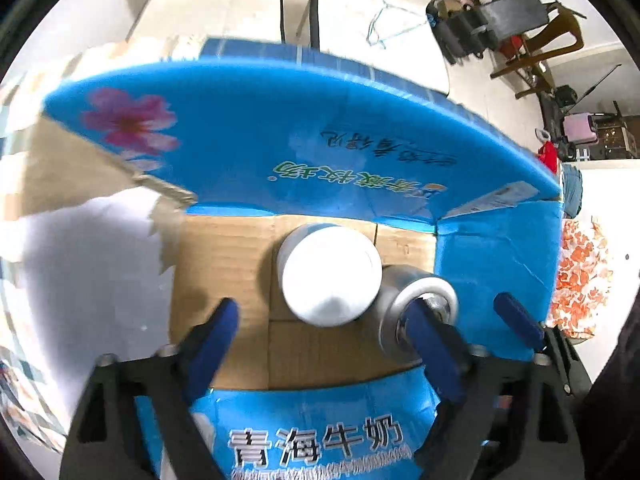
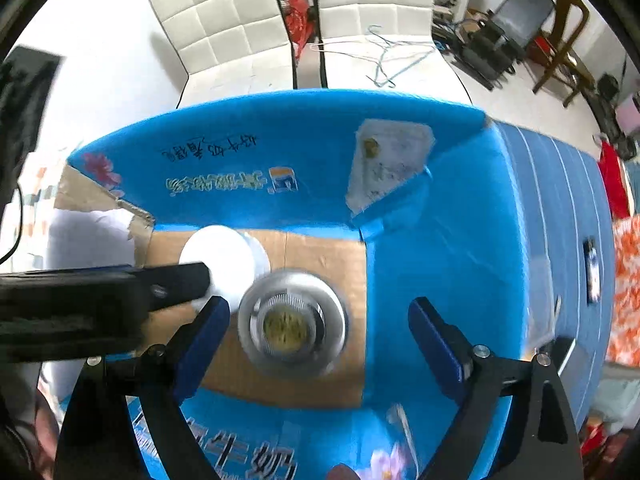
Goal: Organize rigid objects
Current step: 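Lower the white jar and silver tin into the box and open both tools, then raise both tools out of the blue box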
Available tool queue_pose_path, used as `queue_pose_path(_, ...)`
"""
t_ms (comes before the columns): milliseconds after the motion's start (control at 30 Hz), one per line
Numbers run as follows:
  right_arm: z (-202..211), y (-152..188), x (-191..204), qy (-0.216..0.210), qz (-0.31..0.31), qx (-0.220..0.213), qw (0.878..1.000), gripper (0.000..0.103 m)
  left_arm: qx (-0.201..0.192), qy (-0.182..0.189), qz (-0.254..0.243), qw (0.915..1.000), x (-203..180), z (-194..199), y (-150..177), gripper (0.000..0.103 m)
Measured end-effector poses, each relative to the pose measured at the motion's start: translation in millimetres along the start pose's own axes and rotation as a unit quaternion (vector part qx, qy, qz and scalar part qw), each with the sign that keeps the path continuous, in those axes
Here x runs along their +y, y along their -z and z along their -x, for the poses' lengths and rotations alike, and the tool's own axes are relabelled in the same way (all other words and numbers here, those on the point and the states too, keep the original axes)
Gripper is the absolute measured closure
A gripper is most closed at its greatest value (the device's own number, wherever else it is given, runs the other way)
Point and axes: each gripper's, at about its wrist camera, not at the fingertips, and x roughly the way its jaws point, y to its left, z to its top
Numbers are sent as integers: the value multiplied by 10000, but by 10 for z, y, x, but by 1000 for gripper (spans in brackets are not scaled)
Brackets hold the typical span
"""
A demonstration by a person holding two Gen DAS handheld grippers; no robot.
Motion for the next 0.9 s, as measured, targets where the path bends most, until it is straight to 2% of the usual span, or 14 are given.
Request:
queue_pose_path(100,111,148,-39,66,-106,59,9999,8,-270,-297,-75,9992,35,218,204,1)
queue_pose_path(133,158,204,-46,106,-99,59,9999,7,-366,-353,-93,9987,149,268,253,0)
queue_pose_path(167,209,266,-20,155,-82,48,9998,7,-422,-410,-99,9982,148,278,229,0)
queue_pose_path(367,624,575,132,364,72,-184,9991,6,-851,-762,-159,9933,232,481,592,0)
queue_pose_path(500,998,759,198,370,112,-412,9984,6,-1137,-748,-174,9905,118,582,752,0)
queue_pose_path(633,1376,905,242,285,117,-561,9979,6,-1484,-758,-206,9858,70,876,1001,0)
queue_pose_path(767,1752,1037,258,219,121,-829,9962,6,-1701,-813,-208,9818,16,1108,1151,0)
queue_pose_path(900,2050,1174,306,53,209,-907,9956,6,-1882,-814,-261,9784,-35,1333,1319,0)
